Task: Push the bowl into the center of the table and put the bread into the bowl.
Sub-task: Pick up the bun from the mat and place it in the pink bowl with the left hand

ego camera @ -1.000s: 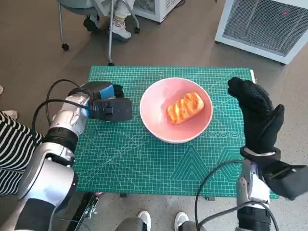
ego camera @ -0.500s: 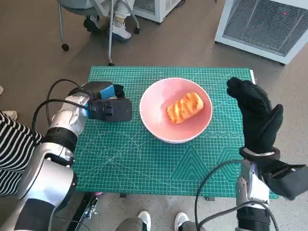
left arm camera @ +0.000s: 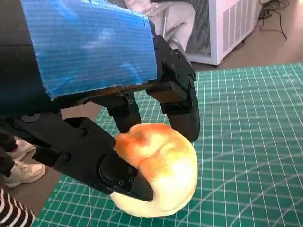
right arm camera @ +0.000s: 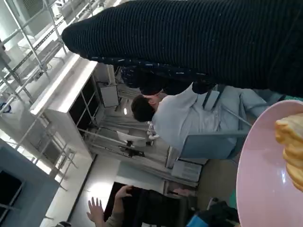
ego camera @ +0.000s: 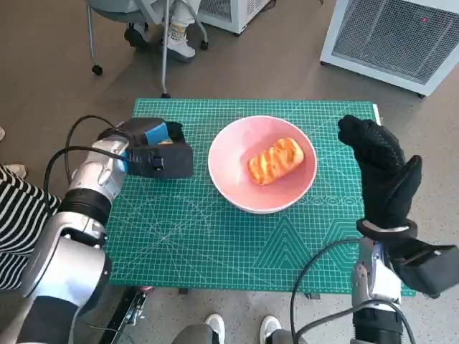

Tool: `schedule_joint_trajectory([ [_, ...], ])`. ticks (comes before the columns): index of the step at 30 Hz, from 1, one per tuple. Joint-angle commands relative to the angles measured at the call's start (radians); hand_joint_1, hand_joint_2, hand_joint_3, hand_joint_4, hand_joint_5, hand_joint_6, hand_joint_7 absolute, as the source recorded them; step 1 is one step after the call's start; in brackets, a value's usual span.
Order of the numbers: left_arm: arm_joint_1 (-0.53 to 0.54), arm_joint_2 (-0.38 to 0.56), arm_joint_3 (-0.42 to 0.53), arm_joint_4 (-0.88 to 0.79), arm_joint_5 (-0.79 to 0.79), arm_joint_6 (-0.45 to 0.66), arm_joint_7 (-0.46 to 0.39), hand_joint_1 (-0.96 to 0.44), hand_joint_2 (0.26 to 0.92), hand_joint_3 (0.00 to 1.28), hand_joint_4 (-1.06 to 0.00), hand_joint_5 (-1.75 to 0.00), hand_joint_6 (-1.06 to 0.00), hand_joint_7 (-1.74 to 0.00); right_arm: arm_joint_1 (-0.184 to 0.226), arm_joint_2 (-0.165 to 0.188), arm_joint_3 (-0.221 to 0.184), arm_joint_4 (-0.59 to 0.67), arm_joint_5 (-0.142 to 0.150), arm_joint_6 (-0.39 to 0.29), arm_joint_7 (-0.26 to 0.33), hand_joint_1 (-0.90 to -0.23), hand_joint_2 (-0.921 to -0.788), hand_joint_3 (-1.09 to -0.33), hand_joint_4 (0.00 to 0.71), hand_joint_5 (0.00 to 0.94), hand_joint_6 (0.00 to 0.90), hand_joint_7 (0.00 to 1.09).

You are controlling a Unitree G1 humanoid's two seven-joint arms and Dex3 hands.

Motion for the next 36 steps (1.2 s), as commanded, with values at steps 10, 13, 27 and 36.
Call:
schedule_joint_trajectory([
  [10, -0.038, -0.025, -0.027, -0.002, 0.009, 0.121, -0.179, -0.29, 0.732, 0.0, -0.28, -0.01, -0.29, -0.01, 0.017, 0.002, 0.004, 0.003, -0.016, 0.02, -0.016, -0.683, -0.921, -0.741, 0.189, 0.002, 0.094, 0.44],
  [13, -0.033, -0.024, -0.022, -0.004, 0.002, 0.117, -0.18, -0.33, 0.73, 0.0, -0.27, -0.01, -0.28, 0.0, 0.016, 0.001, 0.004, 0.005, -0.014, 0.02, -0.014, -0.681, -0.921, -0.741, 0.189, 0.002, 0.094, 0.44],
  [27, -0.019, -0.022, -0.044, 0.006, 0.015, 0.077, -0.155, -0.19, 0.729, 0.0, -0.51, -0.09, -0.48, -0.09, 0.026, 0.0, 0.004, -0.001, -0.005, 0.02, -0.007, -0.68, -0.921, -0.741, 0.189, 0.001, 0.094, 0.44],
  [36, -0.001, -0.015, -0.052, 0.012, 0.023, 0.041, -0.094, -0.29, 0.88, 0.03, -0.78, -0.23, -0.69, -0.98, 0.03, -0.001, 0.003, -0.007, -0.005, 0.025, -0.007, -0.683, -0.921, -0.741, 0.188, 0.001, 0.093, 0.44],
])
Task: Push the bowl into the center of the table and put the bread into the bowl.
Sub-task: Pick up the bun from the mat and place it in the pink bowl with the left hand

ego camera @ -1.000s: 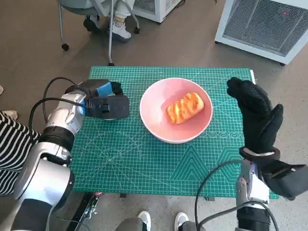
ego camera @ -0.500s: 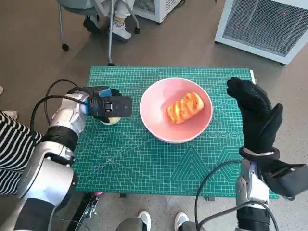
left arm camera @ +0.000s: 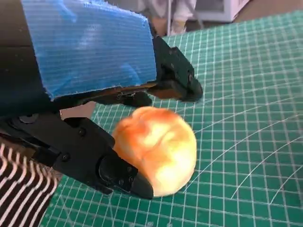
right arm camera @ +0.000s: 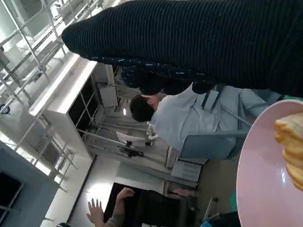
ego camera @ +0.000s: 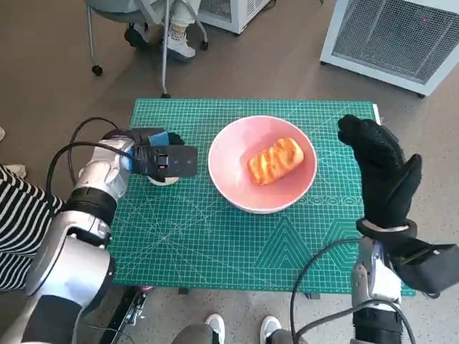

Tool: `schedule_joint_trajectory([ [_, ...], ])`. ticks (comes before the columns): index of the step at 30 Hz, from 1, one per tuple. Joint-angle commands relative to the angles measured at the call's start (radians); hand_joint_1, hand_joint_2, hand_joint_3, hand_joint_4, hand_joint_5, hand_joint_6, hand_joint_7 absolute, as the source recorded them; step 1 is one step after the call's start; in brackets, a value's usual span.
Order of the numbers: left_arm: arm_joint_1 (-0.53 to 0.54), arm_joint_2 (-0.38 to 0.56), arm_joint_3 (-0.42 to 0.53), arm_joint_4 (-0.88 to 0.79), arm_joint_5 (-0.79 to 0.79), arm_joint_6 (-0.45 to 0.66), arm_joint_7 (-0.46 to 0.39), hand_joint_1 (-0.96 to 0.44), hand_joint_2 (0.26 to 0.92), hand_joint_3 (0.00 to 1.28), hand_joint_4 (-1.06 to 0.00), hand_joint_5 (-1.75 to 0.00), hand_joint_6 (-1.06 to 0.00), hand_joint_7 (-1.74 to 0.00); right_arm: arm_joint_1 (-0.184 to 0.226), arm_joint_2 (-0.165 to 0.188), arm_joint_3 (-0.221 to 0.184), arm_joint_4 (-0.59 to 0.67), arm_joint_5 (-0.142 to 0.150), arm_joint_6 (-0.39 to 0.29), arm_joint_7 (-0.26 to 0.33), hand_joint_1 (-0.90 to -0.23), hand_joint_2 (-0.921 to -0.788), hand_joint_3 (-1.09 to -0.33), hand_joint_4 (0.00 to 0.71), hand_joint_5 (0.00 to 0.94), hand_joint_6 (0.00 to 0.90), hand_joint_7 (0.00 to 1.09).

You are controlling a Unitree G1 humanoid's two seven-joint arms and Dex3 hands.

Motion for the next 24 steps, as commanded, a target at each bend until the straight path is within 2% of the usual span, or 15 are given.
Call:
schedule_joint_trajectory([
  [1, 0.007, 0.01, -0.012, 0.009, 0.013, -0.022, 0.027, -0.32, 0.895, 0.04, -0.75, -0.35, -0.7, -1.06, 0.029, -0.001, 0.001, 0.001, -0.006, 0.016, -0.002, -0.683, -0.921, -0.741, 0.188, 0.001, 0.093, 0.44],
  [2, 0.007, 0.011, -0.013, 0.009, 0.013, -0.025, 0.029, -0.2, 0.904, 0.05, -0.7, -0.62, -0.71, -1.11, 0.03, 0.0, 0.001, 0.002, -0.006, 0.016, -0.002, -0.684, -0.921, -0.741, 0.188, 0.001, 0.093, 0.44],
  [5, 0.007, 0.013, -0.014, 0.01, 0.012, -0.03, 0.035, -0.07, 0.914, 0.05, -0.66, -0.95, -0.71, -1.16, 0.031, 0.0, 0.0, 0.003, -0.008, 0.015, -0.003, -0.685, -0.921, -0.742, 0.188, 0.001, 0.092, 0.44],
  [7, 0.007, 0.013, -0.014, 0.01, 0.011, -0.031, 0.037, -0.03, 0.918, 0.05, -0.67, -1.08, -0.69, -1.13, 0.032, 0.0, 0.0, 0.004, -0.009, 0.013, -0.004, -0.686, -0.921, -0.742, 0.188, 0.001, 0.092, 0.44],
  [24, -0.013, 0.022, 0.006, -0.005, -0.011, -0.049, 0.037, 0.0, 0.919, 0.04, -0.7, -1.25, -0.69, -0.99, 0.028, 0.004, 0.003, -0.002, -0.014, 0.019, -0.011, -0.685, -0.921, -0.741, 0.189, 0.001, 0.092, 0.44],
])
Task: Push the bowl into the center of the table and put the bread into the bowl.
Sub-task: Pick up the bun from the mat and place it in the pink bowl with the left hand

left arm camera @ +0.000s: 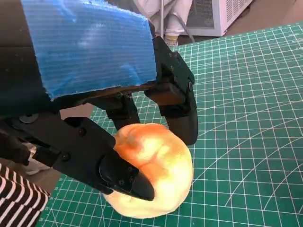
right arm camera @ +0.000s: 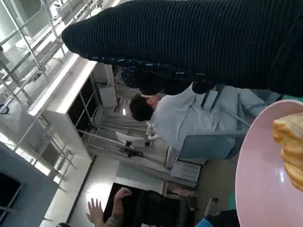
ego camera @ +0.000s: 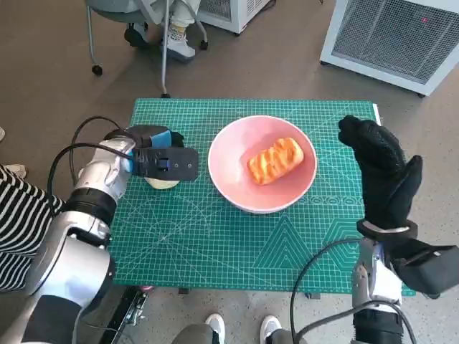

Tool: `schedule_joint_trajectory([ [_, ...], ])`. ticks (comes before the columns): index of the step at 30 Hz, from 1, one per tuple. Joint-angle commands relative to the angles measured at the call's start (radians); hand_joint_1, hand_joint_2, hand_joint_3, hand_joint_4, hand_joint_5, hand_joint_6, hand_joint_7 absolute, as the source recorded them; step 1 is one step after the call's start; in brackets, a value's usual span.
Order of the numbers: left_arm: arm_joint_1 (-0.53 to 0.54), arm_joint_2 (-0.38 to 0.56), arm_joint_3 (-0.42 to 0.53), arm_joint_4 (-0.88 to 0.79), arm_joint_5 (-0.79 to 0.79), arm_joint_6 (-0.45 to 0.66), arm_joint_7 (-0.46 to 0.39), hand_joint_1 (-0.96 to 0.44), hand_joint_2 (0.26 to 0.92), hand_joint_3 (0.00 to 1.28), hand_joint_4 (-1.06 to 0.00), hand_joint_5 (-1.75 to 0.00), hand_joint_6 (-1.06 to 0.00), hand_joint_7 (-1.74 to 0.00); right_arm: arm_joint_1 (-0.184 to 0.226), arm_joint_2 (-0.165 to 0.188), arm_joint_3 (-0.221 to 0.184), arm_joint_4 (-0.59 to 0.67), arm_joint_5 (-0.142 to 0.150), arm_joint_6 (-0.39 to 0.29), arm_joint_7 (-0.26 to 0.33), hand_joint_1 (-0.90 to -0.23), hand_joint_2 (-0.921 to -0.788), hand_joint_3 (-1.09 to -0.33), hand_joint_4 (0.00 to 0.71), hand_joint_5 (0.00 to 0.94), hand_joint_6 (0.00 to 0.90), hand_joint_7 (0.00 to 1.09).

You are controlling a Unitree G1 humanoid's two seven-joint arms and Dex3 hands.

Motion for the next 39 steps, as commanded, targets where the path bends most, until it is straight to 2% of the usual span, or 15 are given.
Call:
schedule_joint_trajectory([
  [1, -0.019, 0.021, 0.016, -0.01, -0.013, -0.013, 0.002, 0.0, 0.919, 0.04, -0.7, -1.26, -0.69, -0.98, 0.021, 0.004, 0.003, 0.004, -0.012, 0.016, -0.01, -0.685, -0.921, -0.741, 0.189, 0.001, 0.092, 0.44],
  [13, -0.055, 0.056, 0.087, -0.121, -0.076, -0.067, -0.038, 0.0, 0.918, 0.05, -0.66, -1.35, -0.75, -0.86, 0.025, 0.004, 0.004, -0.004, -0.006, 0.02, -0.006, -0.684, -0.921, -0.743, 0.188, 0.0, 0.09, 0.44],
  [18, -0.034, 0.081, 0.135, -0.225, -0.118, -0.114, -0.022, 0.0, 0.92, 0.03, -0.72, -1.14, -0.69, -1.08, 0.027, 0.003, 0.005, -0.006, -0.007, 0.02, -0.006, -0.683, -0.921, -0.743, 0.188, 0.0, 0.09, 0.44],
  [22, -0.004, 0.1, 0.177, -0.335, -0.157, -0.147, -0.026, 0.0, 0.92, 0.02, -0.75, -1.06, -0.67, -1.15, 0.028, 0.003, 0.005, -0.002, -0.007, 0.016, -0.004, -0.683, -0.921, -0.743, 0.188, 0.0, 0.09, 0.44],
  [30, 0.069, 0.125, 0.248, -0.592, -0.225, -0.165, -0.065, 0.0, 0.912, 0.0, -0.8, -1.01, -0.68, -1.14, 0.027, 0.004, 0.004, 0.005, -0.005, 0.013, -0.004, -0.684, -0.921, -0.742, 0.189, 0.0, 0.09, 0.44],
  [39, 0.115, 0.114, 0.283, -0.803, -0.263, -0.137, -0.121, 0.0, 0.917, 0.01, -0.79, -1.06, -0.67, -1.12, 0.03, 0.004, 0.004, 0.003, -0.009, 0.012, -0.007, -0.684, -0.921, -0.742, 0.189, 0.001, 0.089, 0.44],
])
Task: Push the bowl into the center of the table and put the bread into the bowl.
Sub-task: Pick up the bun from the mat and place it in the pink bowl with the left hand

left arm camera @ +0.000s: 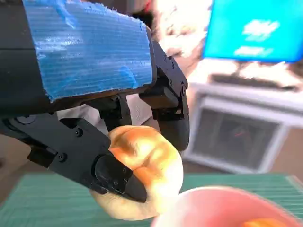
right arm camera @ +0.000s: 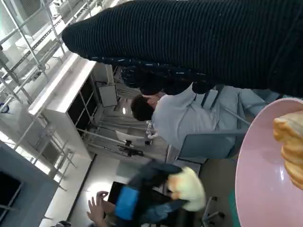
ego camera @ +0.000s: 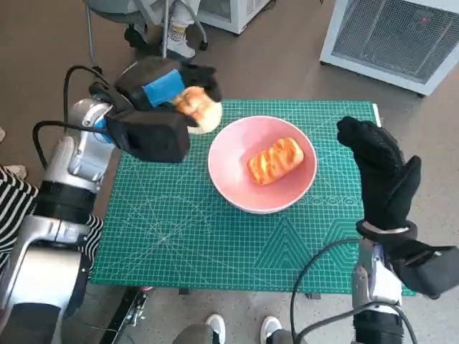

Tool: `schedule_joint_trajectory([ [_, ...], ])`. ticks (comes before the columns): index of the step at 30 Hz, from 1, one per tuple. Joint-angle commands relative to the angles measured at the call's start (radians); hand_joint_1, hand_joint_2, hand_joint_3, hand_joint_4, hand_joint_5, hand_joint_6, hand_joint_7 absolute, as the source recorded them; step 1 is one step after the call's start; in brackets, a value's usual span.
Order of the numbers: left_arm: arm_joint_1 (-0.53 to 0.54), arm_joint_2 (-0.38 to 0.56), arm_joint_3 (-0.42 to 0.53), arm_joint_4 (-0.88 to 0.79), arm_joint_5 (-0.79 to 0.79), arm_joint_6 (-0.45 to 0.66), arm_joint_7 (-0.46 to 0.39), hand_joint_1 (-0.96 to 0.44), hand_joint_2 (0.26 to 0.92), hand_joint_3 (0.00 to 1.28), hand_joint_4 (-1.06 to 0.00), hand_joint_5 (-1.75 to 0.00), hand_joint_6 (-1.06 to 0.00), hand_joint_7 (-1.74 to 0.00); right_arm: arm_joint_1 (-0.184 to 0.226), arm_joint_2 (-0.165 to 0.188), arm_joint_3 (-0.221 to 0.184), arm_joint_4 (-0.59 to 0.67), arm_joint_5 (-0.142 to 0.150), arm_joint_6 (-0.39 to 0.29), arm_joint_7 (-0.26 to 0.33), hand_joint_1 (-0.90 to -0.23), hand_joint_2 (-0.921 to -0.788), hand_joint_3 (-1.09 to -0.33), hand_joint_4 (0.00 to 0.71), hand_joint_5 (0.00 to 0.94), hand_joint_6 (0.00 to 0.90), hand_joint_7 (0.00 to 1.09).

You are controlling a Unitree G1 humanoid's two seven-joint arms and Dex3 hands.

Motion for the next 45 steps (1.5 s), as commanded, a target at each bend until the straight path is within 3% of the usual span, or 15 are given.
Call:
schedule_joint_trajectory([
  [1, 0.026, -0.001, 0.018, -0.092, -0.022, 0.028, -0.037, 0.0, 0.918, 0.01, -0.79, -1.06, -0.66, -1.12, 0.024, 0.004, -0.002, 0.011, -0.009, 0.01, -0.008, -0.684, -0.921, -0.742, 0.189, 0.001, 0.089, 0.44],
  [9, 0.0, -0.094, -0.034, -0.08, 0.0, 0.069, -0.065, 0.0, 0.92, 0.01, -0.79, -1.07, -0.64, -1.14, 0.034, 0.011, -0.002, 0.002, -0.008, 0.006, -0.015, -0.684, -0.921, -0.742, 0.188, 0.0, 0.089, 0.45],
  [11, -0.002, -0.109, -0.042, -0.05, -0.002, 0.055, -0.066, 0.0, 0.92, 0.04, -0.76, -1.11, -0.61, -1.16, 0.036, 0.011, -0.003, -0.001, -0.007, 0.006, -0.017, -0.684, -0.921, -0.742, 0.188, 0.0, 0.089, 0.45],
  [13, 0.0, -0.118, -0.049, -0.03, -0.006, 0.044, -0.079, 0.0, 0.921, 0.12, -0.7, -1.18, -0.49, -1.26, 0.038, 0.011, -0.003, -0.002, -0.007, 0.004, -0.018, -0.685, -0.921, -0.742, 0.189, 0.0, 0.089, 0.45],
  [14, 0.001, -0.121, -0.052, -0.023, -0.009, 0.041, -0.089, -0.06, 0.9, 0.11, -0.63, -1.05, -0.43, -1.13, 0.038, 0.011, -0.003, -0.004, -0.008, 0.004, -0.019, -0.686, -0.921, -0.741, 0.189, 0.0, 0.089, 0.45],
  [16, 0.003, -0.125, -0.057, -0.009, -0.017, 0.03, -0.114, -0.23, 0.869, 0.05, -0.5, -0.51, -0.33, -0.58, 0.04, 0.011, -0.004, -0.006, -0.008, 0.002, -0.021, -0.69, -0.921, -0.741, 0.19, 0.001, 0.089, 0.45],
  [17, 0.002, -0.126, -0.06, 0.002, -0.022, 0.022, -0.13, -0.26, 0.865, 0.04, -0.48, -0.41, -0.32, -0.48, 0.041, 0.011, -0.004, -0.007, -0.009, 0.002, -0.022, -0.691, -0.921, -0.741, 0.191, 0.001, 0.089, 0.45],
  [19, 0.0, -0.127, -0.062, 0.014, -0.026, 0.012, -0.147, -0.37, 0.852, 0.02, -0.32, -0.17, -0.25, -0.22, 0.042, 0.011, -0.004, -0.008, -0.009, 0.002, -0.022, -0.692, -0.921, -0.74, 0.193, 0.002, 0.089, 0.45],
  [22, -0.002, -0.13, -0.064, 0.043, -0.045, -0.011, -0.191, -0.48, 0.847, 0.01, -0.19, -0.05, -0.21, -0.09, 0.044, 0.01, -0.005, -0.012, -0.009, 0.002, -0.024, -0.693, -0.921, -0.74, 0.194, 0.003, 0.088, 0.45],
  [28, -0.007, -0.128, -0.056, 0.076, -0.07, -0.048, -0.239, -0.61, 0.855, 0.01, -0.11, -0.01, -0.19, -0.02, 0.045, 0.01, -0.007, -0.018, -0.007, 0.005, -0.028, -0.691, -0.921, -0.74, 0.195, 0.003, 0.087, 0.45],
  [37, 0.011, -0.12, -0.009, 0.073, -0.127, -0.086, -0.245, -0.74, 0.905, 0.02, -0.05, 0.0, -0.17, 0.0, 0.04, 0.001, -0.008, -0.037, -0.013, 0.012, -0.032, -0.684, -0.921, -0.738, 0.197, 0.003, 0.089, 0.45],
  [43, 0.042, -0.131, 0.087, 0.097, -0.267, -0.192, -0.242, -0.78, 0.919, 0.12, -0.05, 0.0, -0.16, 0.0, 0.025, -0.01, -0.011, -0.047, -0.013, 0.021, -0.033, -0.685, -0.921, -0.735, 0.199, 0.004, 0.091, 0.45],
  [45, 0.061, -0.165, 0.143, 0.134, -0.344, -0.246, -0.217, -0.79, 0.92, 0.24, -0.05, 0.0, -0.17, -0.01, 0.016, -0.015, -0.012, -0.051, -0.014, 0.026, -0.035, -0.686, -0.921, -0.734, 0.2, 0.004, 0.092, 0.44],
])
